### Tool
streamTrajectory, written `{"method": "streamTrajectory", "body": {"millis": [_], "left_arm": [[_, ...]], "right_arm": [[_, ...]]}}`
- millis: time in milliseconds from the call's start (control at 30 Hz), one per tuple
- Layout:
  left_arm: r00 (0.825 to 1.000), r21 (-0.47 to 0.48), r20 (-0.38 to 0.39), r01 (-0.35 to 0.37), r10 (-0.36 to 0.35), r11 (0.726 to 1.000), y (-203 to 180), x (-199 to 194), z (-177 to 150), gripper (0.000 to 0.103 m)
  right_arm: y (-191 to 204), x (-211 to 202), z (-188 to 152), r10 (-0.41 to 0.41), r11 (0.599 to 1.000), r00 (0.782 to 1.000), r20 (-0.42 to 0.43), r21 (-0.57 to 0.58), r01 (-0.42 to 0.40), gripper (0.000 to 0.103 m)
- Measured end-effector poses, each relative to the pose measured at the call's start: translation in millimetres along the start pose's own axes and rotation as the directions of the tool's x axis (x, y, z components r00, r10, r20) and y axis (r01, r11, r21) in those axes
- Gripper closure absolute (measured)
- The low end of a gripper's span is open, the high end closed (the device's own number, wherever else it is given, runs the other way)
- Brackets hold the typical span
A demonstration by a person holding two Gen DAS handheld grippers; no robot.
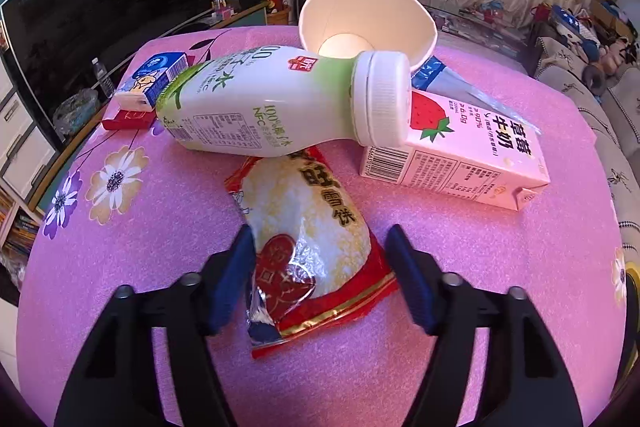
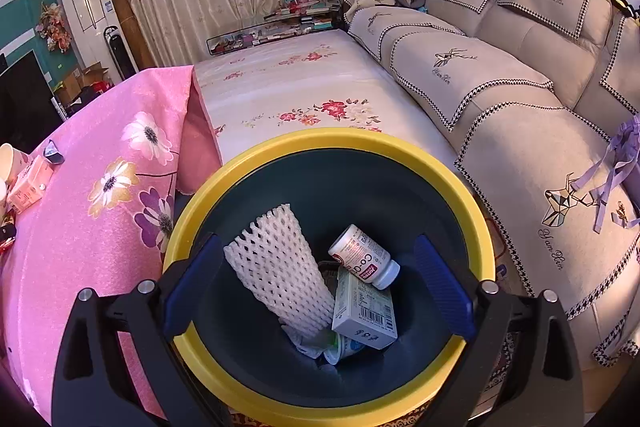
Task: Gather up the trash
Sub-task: 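Grasp the red-and-white snack wrapper with the left gripper, then carry the snack wrapper into the yellow bin and open the left gripper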
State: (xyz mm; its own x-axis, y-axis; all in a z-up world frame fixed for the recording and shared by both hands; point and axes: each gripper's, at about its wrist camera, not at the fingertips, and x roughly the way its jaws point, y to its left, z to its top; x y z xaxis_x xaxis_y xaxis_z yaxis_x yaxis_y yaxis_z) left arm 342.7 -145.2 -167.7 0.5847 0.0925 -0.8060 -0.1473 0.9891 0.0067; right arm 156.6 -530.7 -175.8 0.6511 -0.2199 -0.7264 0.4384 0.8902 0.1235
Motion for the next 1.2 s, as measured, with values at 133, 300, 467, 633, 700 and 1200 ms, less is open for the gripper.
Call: {"method": "streamTrajectory", "body": {"millis": [133,300,467,633,700,1200], "left_arm": [[0.999,0.001,0.008,0.041,-0.041,0.999,16.3,-7.5,-5.8,0.068],[0.996,0.022,-0.005,0.089,-0.089,0.996,35.6,-18.3,-20.3,0.081],[0.991,0.087,-0.01,0.137,-0.136,0.987,35.8,-46.8,-48.8,0.082],[0.977,0.21,0.007,0.205,-0.211,0.956,8.9,-94.0,-78.2,0.082],[0.969,0.255,0.011,0.238,-0.249,0.937,-9.4,-113.5,-87.0,0.082],[0.8,0.579,-0.22,0.567,-0.558,0.585,-233.1,-179.5,-132.6,0.082]], "right_arm": [[-0.7,-4.8,-0.7,0.006,1.0,1.0,0.007,0.004,-0.007,0.011],[-1.4,-8.5,-0.7,0.011,1.0,1.0,0.01,0.011,-0.011,0.011],[2.6,-16.1,-1.7,0.018,1.0,1.0,0.019,0.003,-0.018,0.011],[5.8,-26.8,-1.3,0.025,1.0,0.999,0.037,-0.002,-0.025,0.011],[5.5,-32.3,-1.8,0.028,1.0,0.999,0.046,-0.004,-0.027,0.011],[-63.8,-91.2,-10.5,-0.113,0.993,0.985,0.127,0.05,0.107,0.011]]}}
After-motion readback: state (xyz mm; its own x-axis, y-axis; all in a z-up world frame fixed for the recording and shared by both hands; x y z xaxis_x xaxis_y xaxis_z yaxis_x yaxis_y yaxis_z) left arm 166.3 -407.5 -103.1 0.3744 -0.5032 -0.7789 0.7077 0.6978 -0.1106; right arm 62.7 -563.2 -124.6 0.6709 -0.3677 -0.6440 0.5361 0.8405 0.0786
